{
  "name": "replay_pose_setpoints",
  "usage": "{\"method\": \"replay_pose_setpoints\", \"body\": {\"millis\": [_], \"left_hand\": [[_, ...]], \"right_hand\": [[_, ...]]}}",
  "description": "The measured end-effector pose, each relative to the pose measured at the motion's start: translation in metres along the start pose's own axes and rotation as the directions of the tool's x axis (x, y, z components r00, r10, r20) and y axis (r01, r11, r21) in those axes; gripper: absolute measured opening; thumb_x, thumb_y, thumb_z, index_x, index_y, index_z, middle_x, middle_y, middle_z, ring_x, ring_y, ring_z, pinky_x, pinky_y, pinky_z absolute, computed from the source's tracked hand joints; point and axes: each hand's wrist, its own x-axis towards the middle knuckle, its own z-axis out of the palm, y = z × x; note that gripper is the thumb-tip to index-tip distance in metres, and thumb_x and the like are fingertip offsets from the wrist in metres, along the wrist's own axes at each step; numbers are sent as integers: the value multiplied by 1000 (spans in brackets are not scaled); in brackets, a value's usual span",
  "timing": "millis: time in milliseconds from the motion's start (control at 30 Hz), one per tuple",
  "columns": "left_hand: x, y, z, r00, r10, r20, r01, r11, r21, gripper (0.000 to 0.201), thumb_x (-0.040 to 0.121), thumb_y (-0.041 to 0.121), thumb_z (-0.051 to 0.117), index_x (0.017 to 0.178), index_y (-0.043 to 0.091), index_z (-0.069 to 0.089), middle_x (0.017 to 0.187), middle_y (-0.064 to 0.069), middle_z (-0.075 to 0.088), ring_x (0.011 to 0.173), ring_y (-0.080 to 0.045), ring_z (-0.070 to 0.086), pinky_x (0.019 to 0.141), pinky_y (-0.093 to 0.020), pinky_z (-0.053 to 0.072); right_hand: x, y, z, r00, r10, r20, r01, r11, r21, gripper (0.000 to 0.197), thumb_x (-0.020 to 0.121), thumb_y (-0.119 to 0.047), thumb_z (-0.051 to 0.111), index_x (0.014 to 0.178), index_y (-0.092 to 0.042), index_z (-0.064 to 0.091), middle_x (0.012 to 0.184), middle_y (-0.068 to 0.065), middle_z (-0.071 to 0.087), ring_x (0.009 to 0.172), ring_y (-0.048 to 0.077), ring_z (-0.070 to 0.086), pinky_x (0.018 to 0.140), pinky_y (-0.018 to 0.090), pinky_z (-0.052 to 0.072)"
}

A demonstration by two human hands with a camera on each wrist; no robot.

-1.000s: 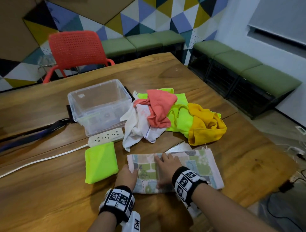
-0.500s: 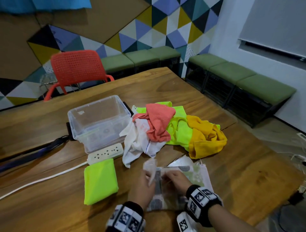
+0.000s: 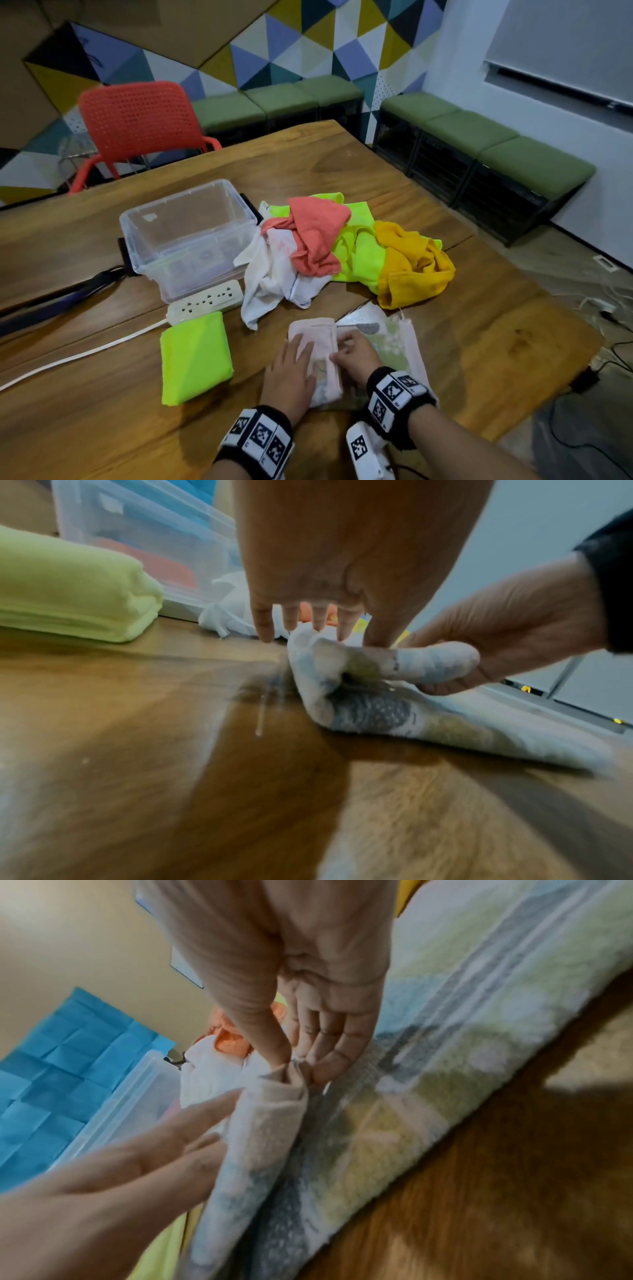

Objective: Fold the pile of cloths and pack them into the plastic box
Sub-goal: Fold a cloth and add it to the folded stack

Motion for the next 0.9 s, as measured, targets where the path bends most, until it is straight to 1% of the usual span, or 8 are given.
{"method": "replay_pose_setpoints", "body": {"millis": [167,333,467,567,667,733,800,900], "left_hand": [[0,1,13,994,19,110,-35,988,147,62,99,43,25,149,26,-7,157,-1,-20,145,-28,-15,118,-42,2],[6,-1,16,991,29,127,-48,989,143,66,98,46,28,150,26,-7,157,-3,-19,146,-28,-9,119,-41,6],[6,0,14,974,-222,-44,200,935,-293,66,93,40,46,148,17,16,151,-10,23,136,-24,31,110,-34,32],[10,-3,6,918,-382,109,374,737,-563,52,90,30,55,136,12,37,136,-9,49,122,-23,50,100,-33,43],[13,-3,-3,907,-353,230,418,689,-592,37,90,26,56,122,8,53,121,-9,63,107,-21,61,85,-28,49],[14,1,-10,916,-330,229,397,654,-645,32,90,25,57,117,9,55,114,-8,65,100,-20,63,80,-28,51],[13,11,-15,943,-275,185,321,614,-721,27,89,25,58,113,12,53,105,-5,65,89,-16,62,68,-24,50],[6,37,-23,989,-84,123,149,529,-836,11,94,27,50,98,18,55,89,2,60,77,-7,56,58,-19,42]], "right_hand": [[-4,4,-7,998,39,-45,-43,995,-94,31,80,-4,64,79,-22,38,81,11,55,86,28,59,83,41,49],[-7,9,-9,998,-55,-36,42,955,-293,22,84,-10,60,95,-17,43,75,-1,50,75,17,52,74,30,44],[-9,8,-7,996,-73,-47,50,922,-384,23,86,-16,61,104,-18,47,90,0,57,89,19,58,84,32,48],[-9,7,-3,992,-102,-80,58,900,-431,22,85,-17,62,101,-20,47,101,1,56,96,21,59,88,34,49],[-8,6,-4,982,-162,-99,91,860,-503,15,86,-17,60,99,-18,52,109,2,52,98,21,57,89,33,46],[-9,3,-6,991,-129,-43,102,915,-390,7,89,-20,56,93,-15,59,98,4,59,87,18,58,83,32,47],[-15,-2,-11,999,-30,27,33,995,-92,22,95,-28,49,88,-10,60,82,7,58,68,15,53,66,29,44],[-27,-9,-30,980,137,146,-178,930,321,40,95,-48,42,88,-14,64,79,6,62,70,18,58,64,27,47]]}}
